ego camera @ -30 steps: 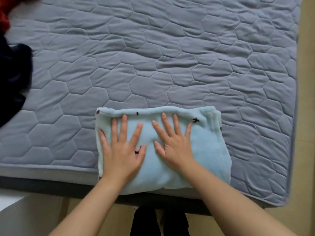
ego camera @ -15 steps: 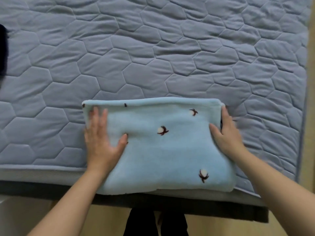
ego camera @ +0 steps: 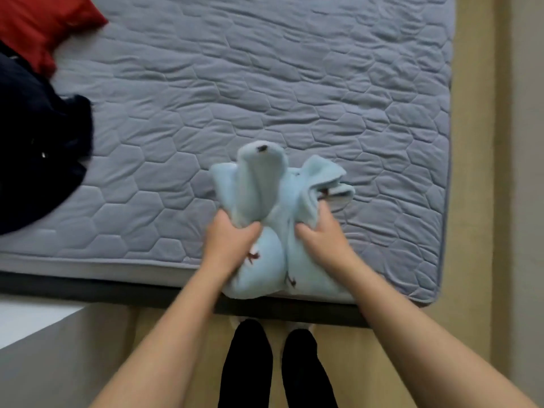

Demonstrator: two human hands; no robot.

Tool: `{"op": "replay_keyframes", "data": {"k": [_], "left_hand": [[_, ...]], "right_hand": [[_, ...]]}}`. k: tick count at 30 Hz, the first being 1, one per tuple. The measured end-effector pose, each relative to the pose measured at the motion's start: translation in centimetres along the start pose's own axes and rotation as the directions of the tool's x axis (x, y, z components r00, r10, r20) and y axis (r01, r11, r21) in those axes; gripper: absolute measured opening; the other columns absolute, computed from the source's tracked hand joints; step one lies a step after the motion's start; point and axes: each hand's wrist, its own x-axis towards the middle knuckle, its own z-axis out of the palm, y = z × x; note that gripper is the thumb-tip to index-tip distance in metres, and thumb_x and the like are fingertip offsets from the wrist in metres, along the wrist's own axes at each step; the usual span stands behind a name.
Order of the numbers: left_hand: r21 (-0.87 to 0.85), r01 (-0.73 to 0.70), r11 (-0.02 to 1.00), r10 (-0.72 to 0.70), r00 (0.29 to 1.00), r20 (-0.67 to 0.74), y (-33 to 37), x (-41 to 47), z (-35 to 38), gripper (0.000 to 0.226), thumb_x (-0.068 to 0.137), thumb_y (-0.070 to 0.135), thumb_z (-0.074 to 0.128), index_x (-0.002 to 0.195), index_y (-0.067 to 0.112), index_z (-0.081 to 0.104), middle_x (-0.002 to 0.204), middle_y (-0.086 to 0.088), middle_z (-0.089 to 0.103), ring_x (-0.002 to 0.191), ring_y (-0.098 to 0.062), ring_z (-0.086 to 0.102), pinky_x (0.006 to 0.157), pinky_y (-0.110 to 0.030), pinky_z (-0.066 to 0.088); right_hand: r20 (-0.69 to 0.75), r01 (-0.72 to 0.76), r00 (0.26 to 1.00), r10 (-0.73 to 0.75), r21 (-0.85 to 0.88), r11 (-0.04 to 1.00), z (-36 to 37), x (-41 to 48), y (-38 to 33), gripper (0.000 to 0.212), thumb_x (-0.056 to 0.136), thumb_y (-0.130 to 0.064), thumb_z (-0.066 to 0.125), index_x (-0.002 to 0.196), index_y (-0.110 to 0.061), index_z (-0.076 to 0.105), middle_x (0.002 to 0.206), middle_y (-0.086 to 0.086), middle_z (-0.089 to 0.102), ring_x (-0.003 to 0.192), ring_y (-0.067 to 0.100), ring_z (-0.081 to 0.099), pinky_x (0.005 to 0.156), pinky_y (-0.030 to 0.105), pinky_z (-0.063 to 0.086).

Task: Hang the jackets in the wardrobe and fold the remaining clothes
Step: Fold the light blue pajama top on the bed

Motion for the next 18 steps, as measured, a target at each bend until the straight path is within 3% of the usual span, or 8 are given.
{"op": "replay_keyframes", "data": {"k": [1, 3, 6, 9, 11, 14, 18], "left_hand": [[0.092, -0.075, 0.993, 0.081, 0.995, -0.064, 2.2, -2.4, 0.3, 0.038, 0.075, 0.037, 0.069, 0.104, 0.015, 0.056, 0.096, -0.009, 0.066, 0.084, -0.029, 0.060, 0.069, -0.033, 0.051], [0.114, -0.138, 0.984, 0.152, 0.980, -0.130, 5.3, -6.4, -1.6, 0.049, 0.068, 0.045, 0.066, 0.107, 0.017, 0.056, 0.099, -0.011, 0.068, 0.093, -0.034, 0.062, 0.075, -0.038, 0.051], [-0.019, -0.087, 0.996, 0.083, 0.986, -0.145, 7.2, -10.2, -8.1, 0.050, 0.060, 0.044, 0.059, 0.101, 0.016, 0.063, 0.095, -0.009, 0.069, 0.090, -0.029, 0.063, 0.071, -0.033, 0.049], [-0.240, -0.033, 0.970, -0.017, 0.979, -0.203, 7.6, -15.1, -14.3, 0.030, 0.069, 0.030, 0.065, 0.092, 0.010, 0.066, 0.084, -0.008, 0.070, 0.085, -0.026, 0.065, 0.066, -0.032, 0.047], [-0.378, -0.039, 0.925, -0.075, 0.957, -0.280, 7.5, -19.8, -17.5, 0.005, 0.078, 0.016, 0.063, 0.080, 0.013, 0.065, 0.069, -0.002, 0.068, 0.074, -0.023, 0.063, 0.061, -0.029, 0.044], [-0.528, -0.048, 0.848, -0.197, 0.896, -0.398, 5.9, -27.7, -21.2, 0.004, 0.073, 0.013, 0.060, 0.073, 0.011, 0.063, 0.070, -0.009, 0.064, 0.074, -0.025, 0.060, 0.065, -0.031, 0.042], [-0.644, -0.076, 0.761, -0.323, 0.817, -0.478, 2.4, -39.7, -23.8, 0.029, 0.061, 0.023, 0.058, 0.082, 0.005, 0.066, 0.077, -0.019, 0.067, 0.078, -0.031, 0.064, 0.071, -0.037, 0.045]], "right_hand": [[-0.002, 0.041, 0.999, -0.041, -0.038, 0.998, 1.1, -1.7, -2.1, 0.058, 0.073, -0.035, 0.050, 0.127, -0.020, 0.040, 0.116, 0.007, 0.064, 0.107, 0.032, 0.059, 0.087, 0.039, 0.047], [-0.053, 0.118, 0.992, -0.117, 0.020, 0.993, 0.7, -5.0, -5.5, 0.054, 0.074, -0.035, 0.047, 0.125, -0.020, 0.042, 0.110, 0.003, 0.064, 0.105, 0.031, 0.059, 0.086, 0.041, 0.048], [-0.094, 0.185, 0.980, -0.174, 0.123, 0.975, -4.3, -8.6, -9.1, 0.040, 0.069, -0.024, 0.050, 0.109, -0.021, 0.051, 0.095, -0.010, 0.063, 0.089, 0.011, 0.061, 0.078, 0.029, 0.048], [-0.079, 0.231, 0.972, -0.221, 0.173, 0.957, -9.2, -12.1, -13.1, 0.035, 0.074, -0.010, 0.053, 0.107, -0.021, 0.055, 0.092, -0.006, 0.065, 0.072, -0.005, 0.059, 0.066, 0.014, 0.047], [-0.028, 0.261, 0.965, -0.260, 0.176, 0.949, -11.6, -14.6, -16.0, 0.034, 0.081, 0.003, 0.050, 0.107, -0.018, 0.057, 0.089, -0.004, 0.064, 0.070, 0.000, 0.059, 0.057, 0.009, 0.046], [0.057, 0.313, 0.944, -0.325, 0.160, 0.936, -14.3, -18.2, -19.7, 0.031, 0.083, 0.005, 0.049, 0.105, -0.014, 0.059, 0.083, -0.004, 0.063, 0.072, 0.013, 0.059, 0.052, 0.013, 0.047], [0.260, 0.447, 0.842, -0.472, 0.153, 0.881, -14.3, -24.1, -24.6, 0.031, 0.083, 0.001, 0.052, 0.106, -0.018, 0.060, 0.085, -0.002, 0.065, 0.073, 0.013, 0.060, 0.056, 0.022, 0.047]]}}
